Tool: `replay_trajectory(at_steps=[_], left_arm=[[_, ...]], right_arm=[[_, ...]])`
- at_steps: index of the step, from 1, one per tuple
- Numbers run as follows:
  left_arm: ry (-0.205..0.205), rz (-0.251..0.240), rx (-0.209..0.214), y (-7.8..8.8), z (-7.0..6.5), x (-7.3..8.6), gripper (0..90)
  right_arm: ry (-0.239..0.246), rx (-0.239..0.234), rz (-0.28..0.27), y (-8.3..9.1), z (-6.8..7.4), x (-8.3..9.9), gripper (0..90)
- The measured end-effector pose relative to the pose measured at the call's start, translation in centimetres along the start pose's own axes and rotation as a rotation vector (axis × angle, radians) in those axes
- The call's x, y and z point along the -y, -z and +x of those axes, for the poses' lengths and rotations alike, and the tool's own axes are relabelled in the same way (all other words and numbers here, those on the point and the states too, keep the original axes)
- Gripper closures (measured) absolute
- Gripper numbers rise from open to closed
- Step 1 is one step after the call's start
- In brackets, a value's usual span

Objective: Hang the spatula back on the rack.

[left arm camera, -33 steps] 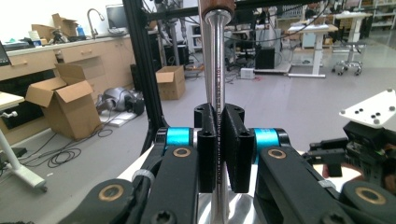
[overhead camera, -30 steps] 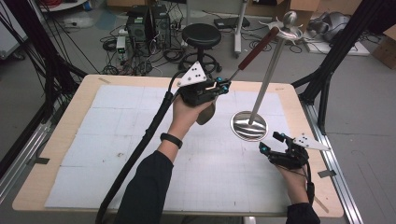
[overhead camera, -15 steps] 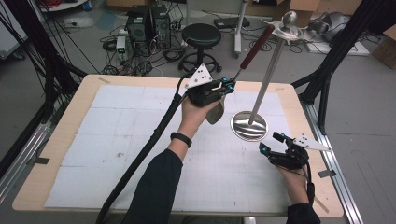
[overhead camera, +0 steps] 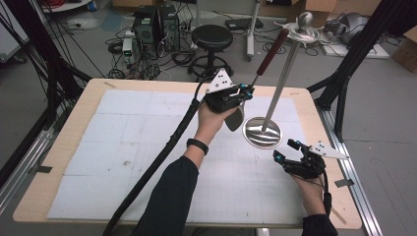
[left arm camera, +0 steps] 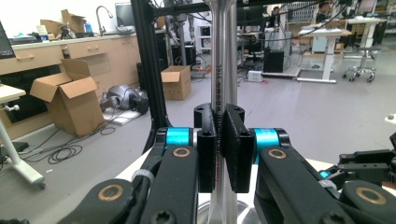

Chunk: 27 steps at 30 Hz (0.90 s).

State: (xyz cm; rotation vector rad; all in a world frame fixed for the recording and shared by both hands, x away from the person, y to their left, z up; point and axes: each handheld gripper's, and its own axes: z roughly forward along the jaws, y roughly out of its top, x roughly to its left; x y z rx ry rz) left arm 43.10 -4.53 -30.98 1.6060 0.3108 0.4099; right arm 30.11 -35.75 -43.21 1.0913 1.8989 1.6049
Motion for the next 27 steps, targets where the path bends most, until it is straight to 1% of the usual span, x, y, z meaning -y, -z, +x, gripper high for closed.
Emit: replay_trajectory(at_steps=[5, 6, 8, 12, 13, 15, 17, 18, 19, 21, 23, 25, 26, 27], left_arm=[[-0.006, 0.019, -0.014, -0.3, -0.1, 0.2, 83.9], [-0.012, 0.021, -0.013, -0.4, -0.1, 0.2, 83.9], [-0.009, 0.021, -0.011, -0.5, -0.2, 0.2, 83.7], [-0.027, 0.028, -0.003, -0.6, -0.3, 0.1, 82.6], [-0.027, 0.024, -0.002, -0.6, -0.3, 0.1, 82.1], [-0.019, 0.016, -0.007, -0.6, -0.4, 0.0, 75.2], [-0.017, 0.022, -0.002, -0.4, -0.4, -0.2, 70.1], [-0.011, 0.033, -0.003, -0.2, -0.4, -0.3, 65.6], [0.003, 0.04, 0.005, -0.1, -0.4, -0.3, 61.3], [0.014, 0.07, 0.015, 0.5, -0.3, -0.5, 51.7], [0.015, 0.092, 0.026, 1.4, -0.3, -0.6, 42.9], [0.014, 0.106, 0.035, 2.5, -0.4, -0.7, 38.1], [0.007, 0.113, 0.034, 3.1, -0.4, -0.7, 34.6], [0.004, 0.12, 0.03, 3.9, -0.4, -0.6, 32.9]], right_arm=[[-0.002, 0.001, -0.006, 0.1, -0.1, 0.0, 16.2], [-0.002, 0.001, -0.005, 0.1, -0.1, 0.0, 16.2], [-0.002, 0.001, -0.008, 0.2, -0.1, 0.0, 16.2], [0.001, 0.002, -0.006, 0.1, -0.1, 0.0, 16.2], [-0.002, 0.001, -0.005, 0.1, -0.1, 0.0, 16.2], [0.004, 0.001, -0.004, 0.1, -0.1, 0.0, 16.2], [0.002, 0.0, -0.002, 0.1, -0.1, 0.0, 16.2], [0.004, 0.001, -0.006, 0.1, -0.1, 0.0, 16.2], [0.005, -0.001, -0.006, 0.1, -0.1, 0.0, 16.2], [0.002, 0.002, -0.009, 0.1, -0.1, 0.0, 16.2], [0.003, 0.001, -0.012, 0.2, -0.1, -0.1, 16.3], [0.003, 0.004, -0.012, 0.2, -0.1, -0.1, 16.3], [0.006, 0.004, -0.014, 0.1, -0.1, -0.2, 16.2], [0.006, 0.005, -0.013, 0.1, -0.1, -0.2, 16.2]])
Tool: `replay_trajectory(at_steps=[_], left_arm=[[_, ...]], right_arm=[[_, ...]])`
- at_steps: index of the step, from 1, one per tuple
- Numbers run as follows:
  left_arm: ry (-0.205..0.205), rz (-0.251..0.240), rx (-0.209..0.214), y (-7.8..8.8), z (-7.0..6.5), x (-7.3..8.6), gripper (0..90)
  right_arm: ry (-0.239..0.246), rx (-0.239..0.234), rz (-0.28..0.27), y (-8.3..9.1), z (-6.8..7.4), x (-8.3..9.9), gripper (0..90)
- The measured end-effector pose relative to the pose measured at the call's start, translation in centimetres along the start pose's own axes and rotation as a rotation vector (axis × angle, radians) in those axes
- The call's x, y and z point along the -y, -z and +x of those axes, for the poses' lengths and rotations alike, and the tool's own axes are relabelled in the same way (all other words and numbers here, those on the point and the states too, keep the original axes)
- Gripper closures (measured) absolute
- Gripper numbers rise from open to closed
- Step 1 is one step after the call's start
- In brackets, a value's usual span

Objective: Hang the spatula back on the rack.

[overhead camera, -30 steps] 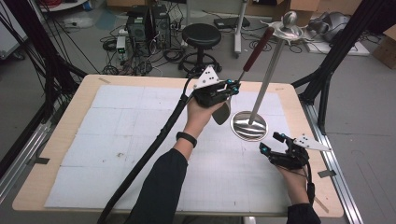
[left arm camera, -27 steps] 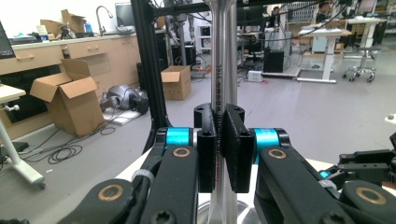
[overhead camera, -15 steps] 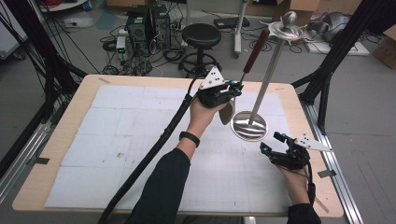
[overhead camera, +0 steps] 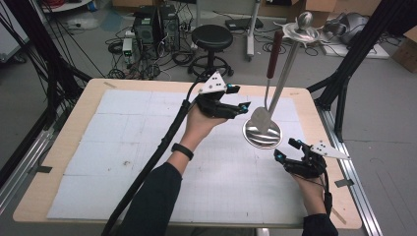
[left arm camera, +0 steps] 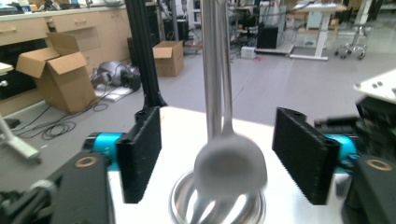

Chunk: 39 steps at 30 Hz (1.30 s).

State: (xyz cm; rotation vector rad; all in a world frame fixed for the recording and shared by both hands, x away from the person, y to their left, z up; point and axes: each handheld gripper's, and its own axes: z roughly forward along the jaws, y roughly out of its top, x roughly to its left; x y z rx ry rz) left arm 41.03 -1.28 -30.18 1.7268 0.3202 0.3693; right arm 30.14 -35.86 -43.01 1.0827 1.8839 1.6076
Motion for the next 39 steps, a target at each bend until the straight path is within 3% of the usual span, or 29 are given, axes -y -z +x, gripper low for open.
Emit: replay_trajectory(at_steps=[7, 16, 20, 27, 32, 39], left_arm=[[-0.009, 0.056, -0.041, 6.2, 0.5, 1.4, 26.8], [-0.013, 0.068, -0.113, 15.3, 0.9, 4.1, 25.1], [0.008, 0.08, -0.154, 19.1, 1.1, 5.9, 25.0], [0.006, 0.118, -0.221, 24.0, 1.0, 8.6, 23.8], [0.019, 0.103, -0.254, 26.8, 1.0, 10.6, 23.6], [0.053, 0.11, -0.291, 29.4, 1.1, 14.0, 22.3]], right_arm=[[0.011, 0.006, 0.003, -0.3, 0.1, -0.4, 16.2], [0.036, 0.011, 0.026, -0.6, 0.3, -0.6, 16.2], [0.038, 0.011, 0.039, -0.7, 0.4, -0.5, 16.2], [0.046, 0.02, 0.055, -0.8, 0.6, -0.4, 16.2], [0.049, 0.027, 0.06, -0.9, 0.5, -0.4, 16.1], [0.053, 0.027, 0.073, -0.9, 0.5, -0.3, 16.1]])
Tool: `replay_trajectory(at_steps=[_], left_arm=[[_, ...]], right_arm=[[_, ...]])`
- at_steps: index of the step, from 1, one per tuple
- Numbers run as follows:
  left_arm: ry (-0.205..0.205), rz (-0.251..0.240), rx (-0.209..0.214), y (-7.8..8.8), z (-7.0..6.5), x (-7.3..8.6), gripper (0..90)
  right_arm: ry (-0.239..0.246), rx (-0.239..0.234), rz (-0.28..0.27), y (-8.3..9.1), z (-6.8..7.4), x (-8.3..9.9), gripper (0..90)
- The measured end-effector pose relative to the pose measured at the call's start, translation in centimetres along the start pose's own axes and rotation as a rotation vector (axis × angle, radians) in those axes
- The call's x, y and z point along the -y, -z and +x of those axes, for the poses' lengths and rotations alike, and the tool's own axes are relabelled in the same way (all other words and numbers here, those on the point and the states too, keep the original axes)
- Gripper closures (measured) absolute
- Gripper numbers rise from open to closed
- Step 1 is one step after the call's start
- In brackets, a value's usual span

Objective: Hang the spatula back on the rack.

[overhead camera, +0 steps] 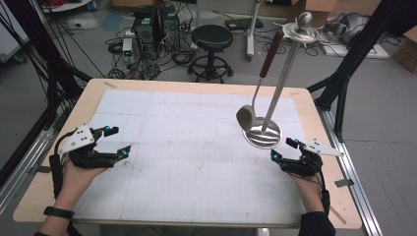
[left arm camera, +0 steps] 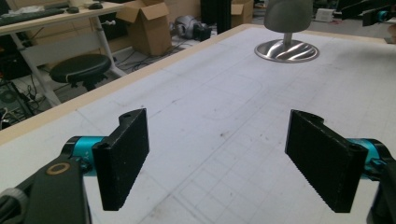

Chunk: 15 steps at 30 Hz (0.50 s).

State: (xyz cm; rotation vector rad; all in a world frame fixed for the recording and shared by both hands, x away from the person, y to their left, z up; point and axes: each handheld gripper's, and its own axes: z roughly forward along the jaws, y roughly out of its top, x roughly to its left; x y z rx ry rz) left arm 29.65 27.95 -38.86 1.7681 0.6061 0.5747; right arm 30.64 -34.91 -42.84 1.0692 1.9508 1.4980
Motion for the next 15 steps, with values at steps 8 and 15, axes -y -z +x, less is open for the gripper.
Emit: replay_trajectory(at_steps=[8, 15], left_arm=[[0.063, 0.017, 0.001, 0.6, 0.6, 2.5, 20.1], [0.088, 0.007, -0.02, 0.5, 1.0, 3.7, 19.9]], right_arm=[[0.015, 0.006, 0.024, -0.2, 0.2, 0.2, 15.6], [-0.006, 0.0, 0.041, -0.3, 0.2, 0.6, 14.7]])
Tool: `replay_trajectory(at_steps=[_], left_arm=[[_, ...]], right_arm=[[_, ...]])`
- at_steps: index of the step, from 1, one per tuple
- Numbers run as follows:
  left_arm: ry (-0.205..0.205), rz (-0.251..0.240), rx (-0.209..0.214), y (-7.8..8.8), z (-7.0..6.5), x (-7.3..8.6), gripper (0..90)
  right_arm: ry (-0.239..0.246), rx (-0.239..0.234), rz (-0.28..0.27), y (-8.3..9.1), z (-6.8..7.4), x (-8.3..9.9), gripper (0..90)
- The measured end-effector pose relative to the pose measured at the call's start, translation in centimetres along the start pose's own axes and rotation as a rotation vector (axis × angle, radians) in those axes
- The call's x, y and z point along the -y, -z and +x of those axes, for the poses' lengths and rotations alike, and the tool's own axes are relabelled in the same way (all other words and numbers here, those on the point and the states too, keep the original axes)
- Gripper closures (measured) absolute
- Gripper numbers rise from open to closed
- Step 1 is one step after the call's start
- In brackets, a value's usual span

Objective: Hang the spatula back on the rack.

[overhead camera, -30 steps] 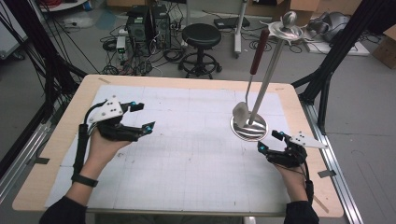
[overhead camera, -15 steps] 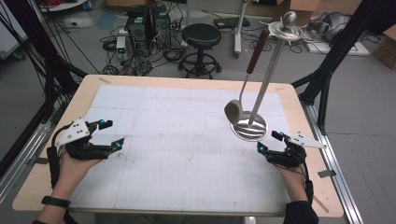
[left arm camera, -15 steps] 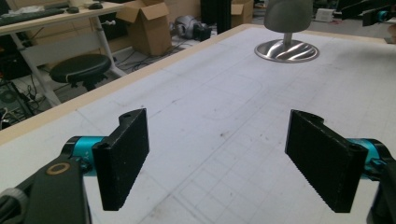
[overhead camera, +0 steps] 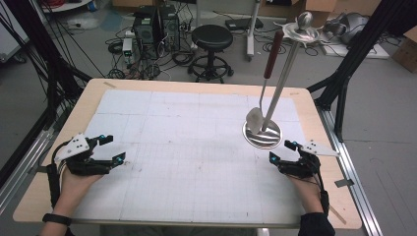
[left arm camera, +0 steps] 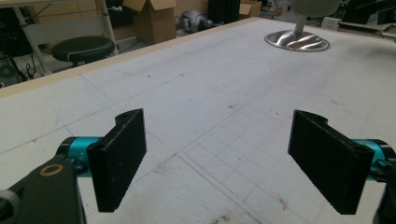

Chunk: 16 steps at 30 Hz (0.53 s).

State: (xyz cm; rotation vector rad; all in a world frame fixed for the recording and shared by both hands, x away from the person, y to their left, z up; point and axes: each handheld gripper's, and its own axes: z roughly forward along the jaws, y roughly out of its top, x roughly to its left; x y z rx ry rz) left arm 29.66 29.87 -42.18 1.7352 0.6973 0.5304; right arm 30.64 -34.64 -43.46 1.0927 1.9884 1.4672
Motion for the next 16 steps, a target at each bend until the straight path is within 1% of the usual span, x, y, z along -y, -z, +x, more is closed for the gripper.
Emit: replay_trajectory(at_steps=[2, 3, 10, 16], left_arm=[[0.0, 0.003, -0.012, -0.08, 0.12, 0.11, 19.6], [0.007, 0.003, -0.017, -0.13, 0.14, 0.16, 19.3], [0.016, -0.004, -0.026, -0.14, 0.18, 0.34, 18.9], [0.015, -0.004, -0.034, -0.11, 0.35, 0.48, 18.7]], right_arm=[[-0.006, 0.002, 0.0, -0.03, -0.11, 0.05, 14.7], [-0.01, 0.001, 0.002, -0.04, -0.12, 0.07, 14.6], [-0.021, -0.002, 0.014, -0.18, -0.22, 0.25, 14.3], [-0.016, -0.003, 0.024, -0.39, -0.37, 0.37, 14.3]])
